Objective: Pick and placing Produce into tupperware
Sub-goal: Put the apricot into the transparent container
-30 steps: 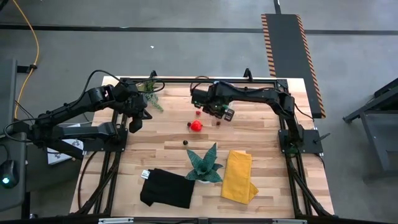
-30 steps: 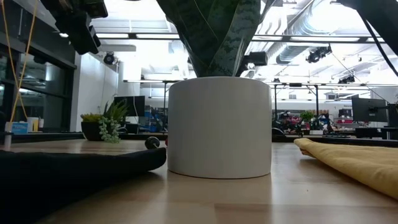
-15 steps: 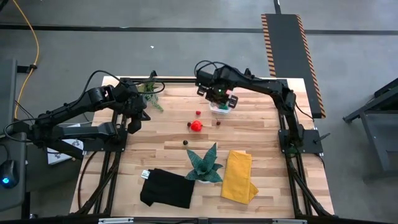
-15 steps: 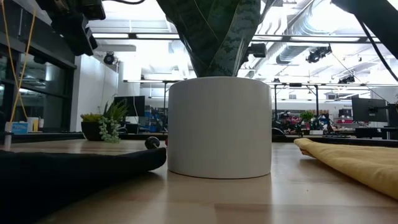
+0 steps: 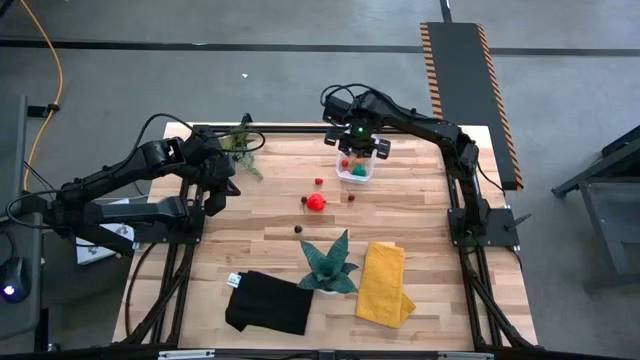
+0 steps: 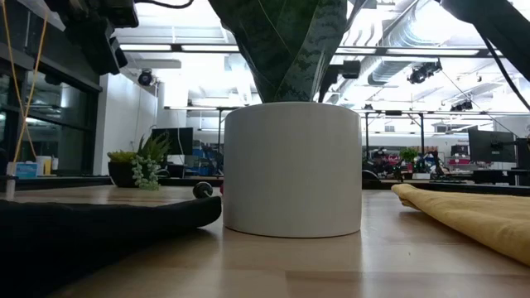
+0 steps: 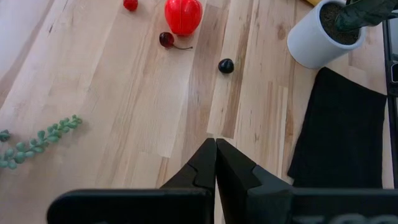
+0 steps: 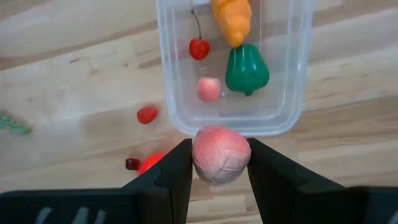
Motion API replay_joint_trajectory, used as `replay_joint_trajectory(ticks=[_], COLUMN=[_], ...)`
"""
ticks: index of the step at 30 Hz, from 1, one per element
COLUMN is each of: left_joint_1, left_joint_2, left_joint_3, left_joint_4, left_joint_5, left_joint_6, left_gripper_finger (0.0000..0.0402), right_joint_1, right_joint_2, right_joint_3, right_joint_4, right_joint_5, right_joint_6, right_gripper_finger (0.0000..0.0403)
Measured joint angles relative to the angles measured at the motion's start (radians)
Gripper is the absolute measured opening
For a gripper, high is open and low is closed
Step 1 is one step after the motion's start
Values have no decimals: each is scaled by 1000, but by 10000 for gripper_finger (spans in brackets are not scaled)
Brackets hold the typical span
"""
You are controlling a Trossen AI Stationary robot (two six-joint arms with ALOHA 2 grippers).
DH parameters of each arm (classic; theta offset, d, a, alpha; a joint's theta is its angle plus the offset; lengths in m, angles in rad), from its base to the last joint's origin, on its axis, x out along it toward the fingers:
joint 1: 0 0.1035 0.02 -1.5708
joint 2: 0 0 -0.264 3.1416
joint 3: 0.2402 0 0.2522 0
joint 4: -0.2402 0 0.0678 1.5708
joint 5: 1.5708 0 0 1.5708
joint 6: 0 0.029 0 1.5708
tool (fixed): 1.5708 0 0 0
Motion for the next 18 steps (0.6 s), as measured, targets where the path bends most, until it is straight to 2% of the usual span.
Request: replay_joint_trajectory(ticks=[18], left_joint_1=[0], left_joint_2=[0], left_joint_3=[0], left_joint_4=[-12], left_joint_5=[0], left_joint_6=[-4], left_gripper_finger=[1], right_joint_1=[-135], right_joint_2=[0], right_joint_3=[-12], right_joint_4=[17], right_joint_5=[-47], right_joint_6=[-149], right_gripper_finger=[128])
